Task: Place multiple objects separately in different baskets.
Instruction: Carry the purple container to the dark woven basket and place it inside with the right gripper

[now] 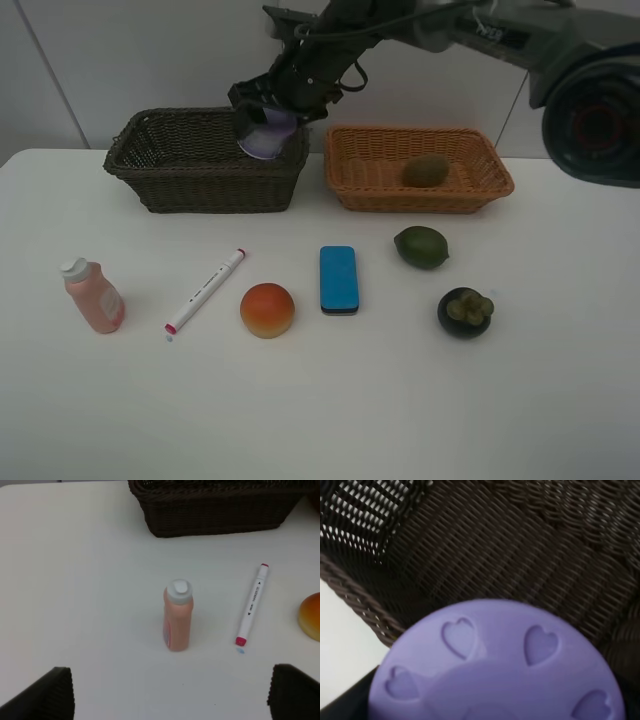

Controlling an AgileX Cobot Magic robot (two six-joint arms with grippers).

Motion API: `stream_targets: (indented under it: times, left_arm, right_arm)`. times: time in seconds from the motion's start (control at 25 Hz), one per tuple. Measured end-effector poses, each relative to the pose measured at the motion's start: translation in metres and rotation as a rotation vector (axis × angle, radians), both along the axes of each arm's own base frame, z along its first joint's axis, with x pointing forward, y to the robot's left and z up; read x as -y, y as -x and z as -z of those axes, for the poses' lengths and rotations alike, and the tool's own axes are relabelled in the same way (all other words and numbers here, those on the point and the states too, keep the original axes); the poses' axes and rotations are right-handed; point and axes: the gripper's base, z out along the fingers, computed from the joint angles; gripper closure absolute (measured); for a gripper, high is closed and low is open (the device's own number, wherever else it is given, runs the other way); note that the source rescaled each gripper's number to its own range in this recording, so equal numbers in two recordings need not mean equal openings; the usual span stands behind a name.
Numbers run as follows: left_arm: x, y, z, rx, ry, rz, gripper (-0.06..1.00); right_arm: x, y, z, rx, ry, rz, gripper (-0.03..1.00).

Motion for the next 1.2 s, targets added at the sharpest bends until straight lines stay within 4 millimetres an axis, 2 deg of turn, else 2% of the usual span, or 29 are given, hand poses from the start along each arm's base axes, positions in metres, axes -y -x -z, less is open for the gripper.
stream_targets:
  times: [0.48, 0.68, 0.84, 1.2]
  left_arm:
    - [0.000, 0.000, 0.000, 0.000, 0.000, 0.000, -0.06]
    - [0.000, 0.000, 0.000, 0.000, 0.000, 0.000, -0.06]
    - [0.000, 0.000, 0.000, 0.000, 0.000, 0.000, -0.06]
    - [0.000, 0.000, 0.000, 0.000, 0.000, 0.000, -0.06]
  right_arm:
    - [-0.017, -0.017, 0.013, 0.167, -0.090, -0.042, 0.45]
    - [-0.020, -0.024, 0.030, 0.206, -0.088, -0.038, 0.45]
    - [-0.027, -0.025, 0.041, 0.243, -0.089, -0.039, 0.45]
    - [-0.030, -0.027, 0.047, 0.308, -0.058, -0.070, 0.45]
